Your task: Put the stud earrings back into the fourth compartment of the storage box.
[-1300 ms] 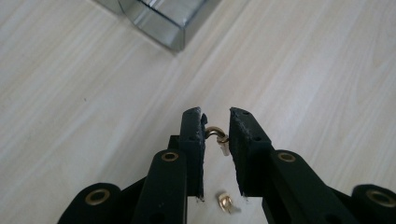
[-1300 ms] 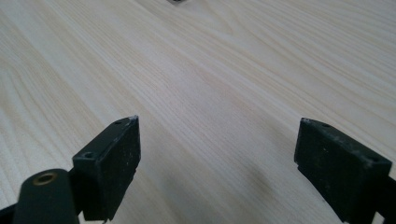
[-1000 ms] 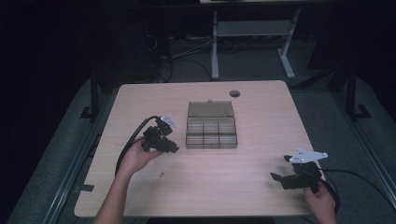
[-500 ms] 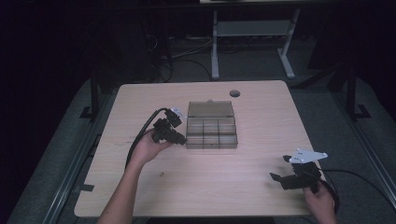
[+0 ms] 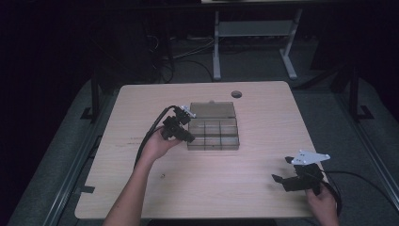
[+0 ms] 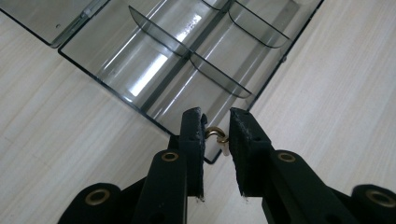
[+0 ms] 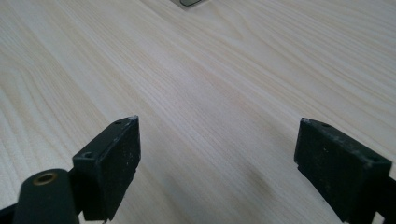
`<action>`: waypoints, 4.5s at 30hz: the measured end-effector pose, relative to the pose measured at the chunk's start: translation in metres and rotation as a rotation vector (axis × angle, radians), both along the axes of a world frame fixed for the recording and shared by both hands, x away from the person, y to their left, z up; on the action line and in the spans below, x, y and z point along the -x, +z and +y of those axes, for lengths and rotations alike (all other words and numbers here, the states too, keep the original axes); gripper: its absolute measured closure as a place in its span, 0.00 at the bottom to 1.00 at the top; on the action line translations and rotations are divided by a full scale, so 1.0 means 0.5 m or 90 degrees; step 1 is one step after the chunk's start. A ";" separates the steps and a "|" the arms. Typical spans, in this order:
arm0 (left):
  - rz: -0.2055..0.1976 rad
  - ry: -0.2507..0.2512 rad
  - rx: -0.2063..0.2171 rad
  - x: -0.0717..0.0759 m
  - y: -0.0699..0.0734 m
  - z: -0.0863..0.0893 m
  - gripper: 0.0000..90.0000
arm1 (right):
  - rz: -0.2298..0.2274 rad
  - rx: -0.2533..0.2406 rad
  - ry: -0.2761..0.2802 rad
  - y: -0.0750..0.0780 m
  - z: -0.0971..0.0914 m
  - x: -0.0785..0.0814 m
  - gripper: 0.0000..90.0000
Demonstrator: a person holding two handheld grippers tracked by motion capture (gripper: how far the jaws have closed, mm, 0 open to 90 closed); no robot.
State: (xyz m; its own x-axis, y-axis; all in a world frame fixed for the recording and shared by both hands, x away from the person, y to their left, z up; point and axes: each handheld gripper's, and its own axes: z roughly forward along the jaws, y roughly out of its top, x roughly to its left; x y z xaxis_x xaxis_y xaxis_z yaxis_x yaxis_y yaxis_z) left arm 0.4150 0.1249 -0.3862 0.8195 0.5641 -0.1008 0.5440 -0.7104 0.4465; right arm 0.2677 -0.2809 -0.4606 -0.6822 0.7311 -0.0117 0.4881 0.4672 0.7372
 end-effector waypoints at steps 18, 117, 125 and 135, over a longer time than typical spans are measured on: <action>0.015 0.009 -0.038 -0.031 -0.046 -0.035 0.83 | -0.003 0.000 0.003 0.001 -0.003 0.000 0.16; 0.000 0.047 -0.006 0.205 -0.085 0.178 0.67 | -0.003 0.008 -0.003 -0.003 0.011 -0.004 0.16; 0.001 0.040 -0.010 0.217 -0.084 0.178 0.68 | -0.005 0.005 0.001 -0.001 0.008 -0.004 0.16; 0.015 0.036 -0.023 0.221 -0.097 0.186 0.74 | -0.006 -0.001 0.008 0.000 0.007 -0.004 0.16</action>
